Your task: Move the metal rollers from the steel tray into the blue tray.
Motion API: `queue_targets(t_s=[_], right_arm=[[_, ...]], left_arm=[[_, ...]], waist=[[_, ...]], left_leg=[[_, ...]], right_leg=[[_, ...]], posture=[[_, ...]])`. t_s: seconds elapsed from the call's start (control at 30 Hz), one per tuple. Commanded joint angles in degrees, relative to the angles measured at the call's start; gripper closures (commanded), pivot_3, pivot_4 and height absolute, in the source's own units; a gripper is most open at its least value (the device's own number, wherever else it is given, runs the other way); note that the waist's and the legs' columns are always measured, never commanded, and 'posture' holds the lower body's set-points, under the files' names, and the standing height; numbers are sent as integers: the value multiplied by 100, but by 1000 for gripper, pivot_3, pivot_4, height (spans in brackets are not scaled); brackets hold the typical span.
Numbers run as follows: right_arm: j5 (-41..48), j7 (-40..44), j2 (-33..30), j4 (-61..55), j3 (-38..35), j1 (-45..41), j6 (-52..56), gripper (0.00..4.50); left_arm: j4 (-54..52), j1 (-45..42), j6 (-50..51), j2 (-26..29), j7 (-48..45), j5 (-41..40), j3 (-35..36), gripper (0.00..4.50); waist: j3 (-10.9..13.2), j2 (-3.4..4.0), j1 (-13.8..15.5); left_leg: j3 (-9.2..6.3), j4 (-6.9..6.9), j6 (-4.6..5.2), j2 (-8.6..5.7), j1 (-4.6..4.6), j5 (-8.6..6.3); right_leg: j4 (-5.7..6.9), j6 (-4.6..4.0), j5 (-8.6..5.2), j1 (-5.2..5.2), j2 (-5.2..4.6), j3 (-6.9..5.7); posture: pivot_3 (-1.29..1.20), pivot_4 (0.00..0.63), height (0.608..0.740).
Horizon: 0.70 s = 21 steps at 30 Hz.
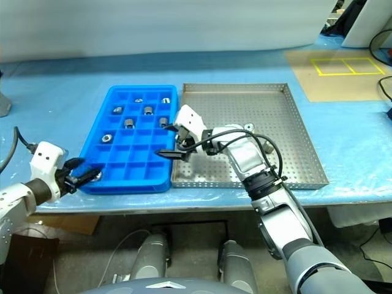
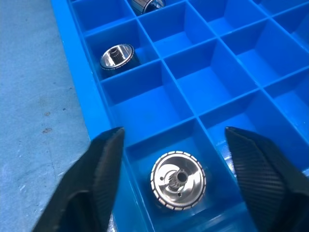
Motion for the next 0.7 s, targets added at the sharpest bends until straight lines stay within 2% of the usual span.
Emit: queue_targets(t_s=[0.03, 0.13, 0.33, 0.43, 0.57, 0.7], right_arm=[[40, -35, 14, -153, -126, 21, -102, 109], [55, -117, -2, -206, -202, 23, -75, 109], [136, -297, -294, -514, -533, 124, 75, 109], [216, -522, -510, -637, -917, 202, 225, 109], [147, -905, -967, -751, -1451, 300, 237, 109], [202, -1220, -1424, -1254, -1931, 636, 443, 109]], left_arm=[[-11, -103, -27, 162, -58, -48, -41, 909], [40, -349, -48, 213, -71, -60, -192, 909], [396, -1502, -86, 150, -159, -183, -720, 909], [982, -2342, -256, 104, -289, -135, -1072, 909], [1978, -3371, -798, -80, -683, 222, -1947, 909], [3475, -4460, -1744, -799, -815, 790, -2729, 909]], waist=[[0, 0, -6], [0, 0, -8], [0, -1, -1], [-1, -2, -27], [-2, -2, -71], [-3, 0, -120]], left_leg=[[0, 0, 0, 0, 0, 0], [0, 2, 0, 0, 0, 0], [0, 12, -8, -2, -1, 5], [0, 17, -33, -3, 3, 21], [2, 18, -39, -7, 9, 26], [8, 23, -37, -13, 7, 26]], right_leg=[[1, 0, 0, 0, 0, 0], [2, 0, 0, 0, -1, 0], [12, 1, 2, 4, -3, -1], [19, 2, 3, 5, -2, 3], [23, 3, 4, 7, 0, 13], [15, 14, 11, 11, 0, 23]], posture=[[188, 150, 740], [161, 150, 740], [76, 150, 740], [11, 150, 740], [-91, 150, 740], [-210, 150, 740]])
